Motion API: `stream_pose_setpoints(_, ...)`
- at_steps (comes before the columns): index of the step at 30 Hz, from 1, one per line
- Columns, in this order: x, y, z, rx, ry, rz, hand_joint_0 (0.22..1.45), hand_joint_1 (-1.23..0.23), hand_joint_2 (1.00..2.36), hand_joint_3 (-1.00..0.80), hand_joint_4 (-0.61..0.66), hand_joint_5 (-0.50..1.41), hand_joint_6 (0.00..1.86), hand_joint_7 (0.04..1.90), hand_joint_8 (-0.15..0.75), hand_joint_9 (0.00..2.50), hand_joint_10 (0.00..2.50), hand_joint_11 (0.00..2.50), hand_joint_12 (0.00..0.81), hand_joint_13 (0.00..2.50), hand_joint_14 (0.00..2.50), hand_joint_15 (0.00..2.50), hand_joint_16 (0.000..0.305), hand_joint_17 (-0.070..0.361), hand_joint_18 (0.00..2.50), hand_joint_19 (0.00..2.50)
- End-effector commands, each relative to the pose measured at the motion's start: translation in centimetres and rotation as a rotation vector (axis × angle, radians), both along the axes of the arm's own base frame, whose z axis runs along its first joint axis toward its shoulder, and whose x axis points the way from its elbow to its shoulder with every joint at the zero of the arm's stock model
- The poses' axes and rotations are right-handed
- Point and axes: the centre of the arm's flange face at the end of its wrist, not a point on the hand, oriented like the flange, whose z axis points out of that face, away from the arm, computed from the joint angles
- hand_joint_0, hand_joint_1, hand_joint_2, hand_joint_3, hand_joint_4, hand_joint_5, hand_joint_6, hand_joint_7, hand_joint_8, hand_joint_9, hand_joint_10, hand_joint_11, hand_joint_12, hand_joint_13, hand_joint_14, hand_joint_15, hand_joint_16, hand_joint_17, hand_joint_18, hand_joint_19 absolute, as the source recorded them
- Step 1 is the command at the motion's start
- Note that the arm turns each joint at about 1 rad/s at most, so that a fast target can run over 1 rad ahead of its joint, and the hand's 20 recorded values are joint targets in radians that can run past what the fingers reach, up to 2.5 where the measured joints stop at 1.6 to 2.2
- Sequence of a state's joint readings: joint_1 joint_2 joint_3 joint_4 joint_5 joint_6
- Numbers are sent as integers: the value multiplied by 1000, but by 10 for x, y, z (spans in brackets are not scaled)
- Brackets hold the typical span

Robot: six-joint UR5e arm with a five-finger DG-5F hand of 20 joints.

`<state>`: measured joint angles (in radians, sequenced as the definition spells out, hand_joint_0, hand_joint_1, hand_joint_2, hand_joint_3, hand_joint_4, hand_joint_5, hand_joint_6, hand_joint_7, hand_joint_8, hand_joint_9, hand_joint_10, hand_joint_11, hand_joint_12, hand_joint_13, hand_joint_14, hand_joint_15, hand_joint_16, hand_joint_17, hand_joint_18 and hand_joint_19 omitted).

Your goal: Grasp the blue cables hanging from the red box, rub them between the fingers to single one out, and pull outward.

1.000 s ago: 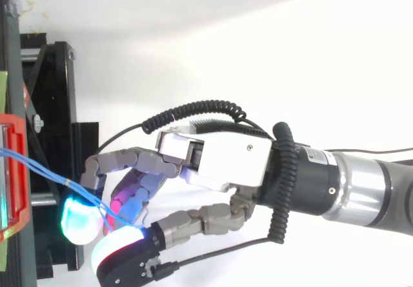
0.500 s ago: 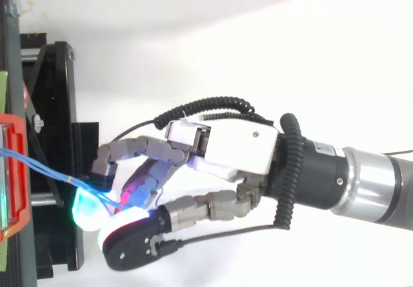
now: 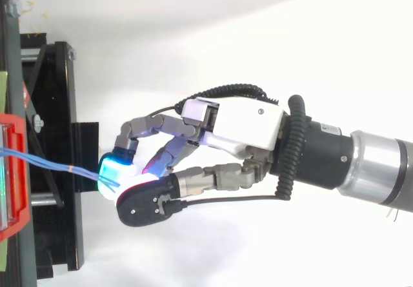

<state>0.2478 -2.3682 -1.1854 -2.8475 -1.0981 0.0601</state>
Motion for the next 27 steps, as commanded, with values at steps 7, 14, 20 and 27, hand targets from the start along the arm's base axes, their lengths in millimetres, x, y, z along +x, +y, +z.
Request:
stream_pose_setpoints(7, 13, 11, 21, -51, -55, 3, 579, -567, 1006, -431, 287, -95, 503, 1093, 243, 1061, 22, 687, 341, 845, 22, 586, 43, 97, 653, 497)
stream_pose_setpoints(14, 29, 28, -14, -21, -135, 9, 580, -567, 1005, -432, 280, -92, 503, 1097, 247, 1069, 19, 693, 342, 845, 23, 579, 43, 97, 654, 500)
stream_pose_setpoints(20, 36, 24, 1, -22, -135, 3, 580, -568, 1005, -430, 283, -89, 503, 1105, 244, 1066, 19, 684, 342, 845, 23, 579, 43, 97, 654, 498)
stream_pose_setpoints(27, 37, 16, 8, -8, -120, 3, 583, -576, 1004, -438, 263, -95, 503, 1121, 247, 1063, 21, 700, 342, 848, 24, 582, 43, 97, 656, 498)
